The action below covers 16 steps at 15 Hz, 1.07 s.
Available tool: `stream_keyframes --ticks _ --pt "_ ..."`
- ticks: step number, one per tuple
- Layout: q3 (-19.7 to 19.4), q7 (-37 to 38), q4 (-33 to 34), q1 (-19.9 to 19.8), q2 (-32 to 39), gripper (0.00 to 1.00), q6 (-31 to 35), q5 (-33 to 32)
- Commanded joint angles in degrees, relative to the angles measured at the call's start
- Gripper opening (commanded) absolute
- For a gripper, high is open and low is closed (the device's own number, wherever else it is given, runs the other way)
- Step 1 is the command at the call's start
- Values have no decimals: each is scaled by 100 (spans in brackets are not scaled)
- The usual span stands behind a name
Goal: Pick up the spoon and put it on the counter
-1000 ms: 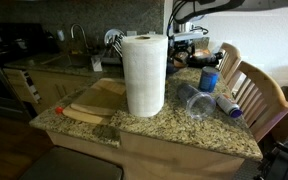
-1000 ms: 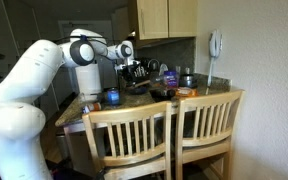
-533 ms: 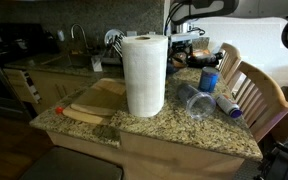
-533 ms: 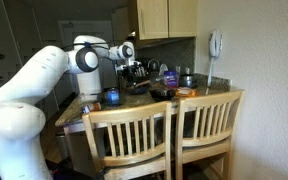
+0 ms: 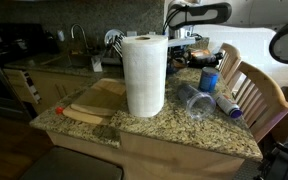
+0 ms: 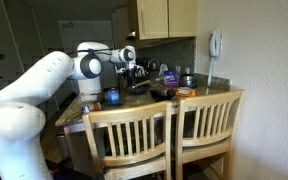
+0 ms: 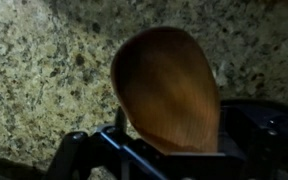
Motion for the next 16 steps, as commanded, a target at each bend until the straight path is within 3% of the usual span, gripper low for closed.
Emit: stream_keyframes --ticks 1,16 --pt "0 12 62 -3 56 100 -12 3" --pt "-146 460 252 113 -66 100 -41 -298"
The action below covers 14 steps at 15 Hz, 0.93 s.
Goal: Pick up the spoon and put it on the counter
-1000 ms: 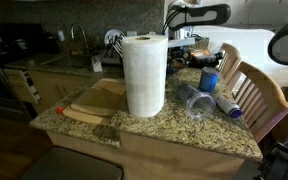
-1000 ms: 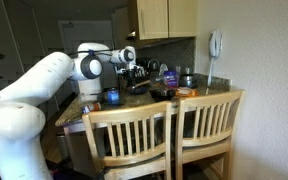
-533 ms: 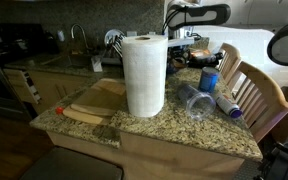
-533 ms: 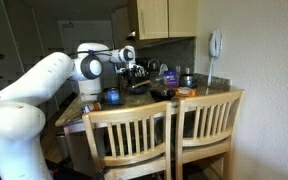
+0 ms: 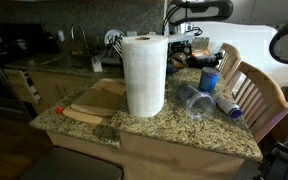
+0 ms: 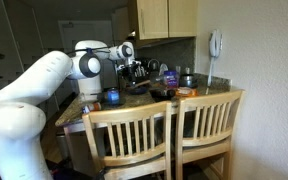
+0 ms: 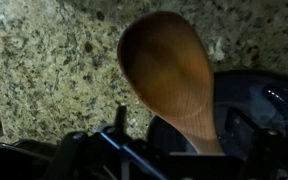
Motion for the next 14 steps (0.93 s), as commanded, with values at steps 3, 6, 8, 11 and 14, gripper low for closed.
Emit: stream_keyframes --ticks 3,6,8,11,14 --pt "233 25 328 -185 335 100 443 435" --pt "349 303 664 -335 682 100 278 918" --pt "201 225 352 -200 412 100 326 753" --pt "242 266 486 -251 478 100 326 791" --pt "257 206 502 -304 444 68 165 803"
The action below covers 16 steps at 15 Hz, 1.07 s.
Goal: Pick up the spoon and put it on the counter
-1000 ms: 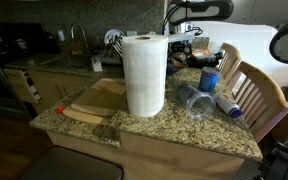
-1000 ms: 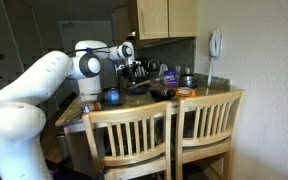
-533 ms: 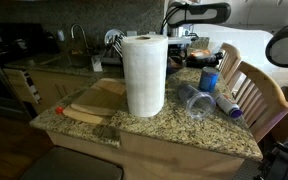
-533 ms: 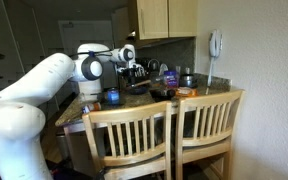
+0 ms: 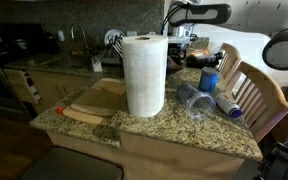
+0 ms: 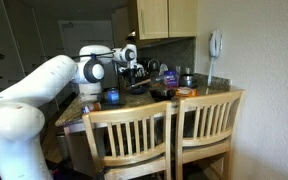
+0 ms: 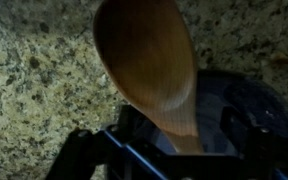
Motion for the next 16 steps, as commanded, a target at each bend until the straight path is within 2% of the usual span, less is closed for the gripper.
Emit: stream_keyframes --ticks 1,8,16 --pt "17 -71 -31 -68 -45 60 -167 30" --pt "-25 -5 -12 -85 -73 12 -338 6" --pt "-67 93 19 -11 -233 10 -252 -51"
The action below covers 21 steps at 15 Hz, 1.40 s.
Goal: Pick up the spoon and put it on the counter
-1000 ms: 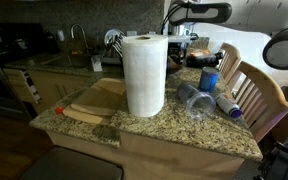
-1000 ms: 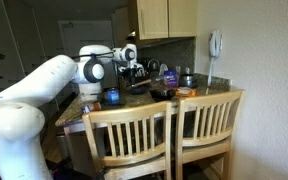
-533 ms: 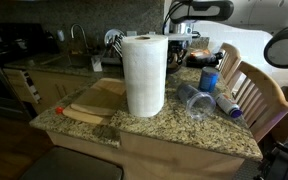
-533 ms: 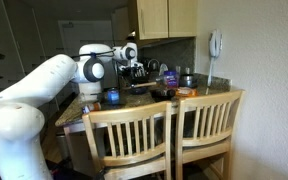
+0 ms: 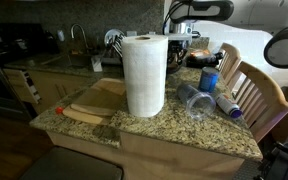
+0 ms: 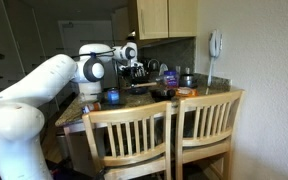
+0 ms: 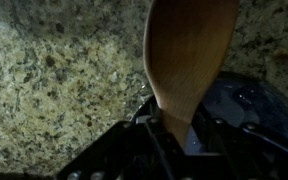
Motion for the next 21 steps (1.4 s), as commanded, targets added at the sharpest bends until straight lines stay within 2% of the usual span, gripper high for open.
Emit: stream_keyframes --ticks 1,5,7,8,13,18,21 --pt "-93 302 25 74 -150 10 382 -51" --pt "-178 578 94 133 -306 10 589 -152" --pt "-105 517 -13 73 -538 10 -49 -76" --pt "10 207 -75 0 -666 10 -537 17" --pt "209 -809 -30 -258 -1089 10 -2091 241" --pt "206 -1475 -42 -313 -1408 10 -3876 170" --pt "163 -1654 21 -255 -1403 10 -4497 111"
